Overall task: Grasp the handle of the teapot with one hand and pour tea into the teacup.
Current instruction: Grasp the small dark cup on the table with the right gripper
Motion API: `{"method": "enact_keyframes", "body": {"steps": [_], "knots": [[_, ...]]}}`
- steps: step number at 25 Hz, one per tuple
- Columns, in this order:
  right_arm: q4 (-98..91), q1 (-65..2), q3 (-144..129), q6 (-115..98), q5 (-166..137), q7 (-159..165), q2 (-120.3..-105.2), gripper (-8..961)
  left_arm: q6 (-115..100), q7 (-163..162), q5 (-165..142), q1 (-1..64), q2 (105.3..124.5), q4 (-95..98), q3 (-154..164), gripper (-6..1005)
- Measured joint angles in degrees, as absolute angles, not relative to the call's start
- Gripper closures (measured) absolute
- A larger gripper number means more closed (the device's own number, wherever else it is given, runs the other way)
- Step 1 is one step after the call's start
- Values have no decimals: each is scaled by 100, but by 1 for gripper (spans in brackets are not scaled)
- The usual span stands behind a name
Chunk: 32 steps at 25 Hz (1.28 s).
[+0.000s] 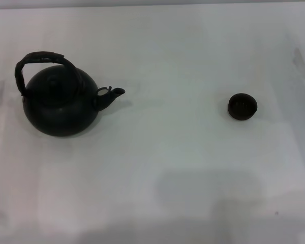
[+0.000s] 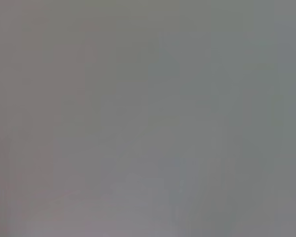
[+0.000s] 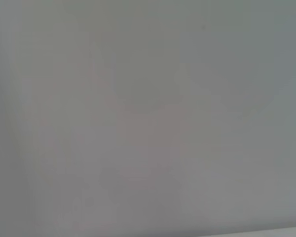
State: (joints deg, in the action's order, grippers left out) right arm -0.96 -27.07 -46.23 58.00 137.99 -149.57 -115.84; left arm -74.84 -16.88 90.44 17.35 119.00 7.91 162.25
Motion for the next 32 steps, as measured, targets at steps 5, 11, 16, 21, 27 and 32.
{"method": "enact_keyframes", "body": {"steps": [5, 11, 16, 21, 27, 32], "knots": [[-89, -2700, -4633, 5800, 13799, -14877, -11584, 114, -7482, -1688, 9044, 1737, 11906, 791, 16245, 276], [-87, -2703, -4628, 5799, 13798, -14868, -11584, 121, -7478, -1688, 9044, 1708, 11909, 791, 16254, 275], [-87, -2707, -4614, 5807, 13805, -14680, -11584, 126, -7479, -1688, 9044, 1657, 11909, 791, 16228, 275], [-308, -2748, -4859, 5848, 13671, -13996, -11545, 131, -7503, -1688, 9069, 1652, 11909, 791, 16220, 276], [-1673, -2695, -5783, 5529, 12719, -12241, -11411, 137, -7516, -1695, 9082, 1598, 11909, 791, 16220, 275], [-3323, -2735, -6197, 5342, 10630, -9897, -11113, 143, -7523, -1696, 9088, 1588, 11903, 791, 16224, 274]]}}
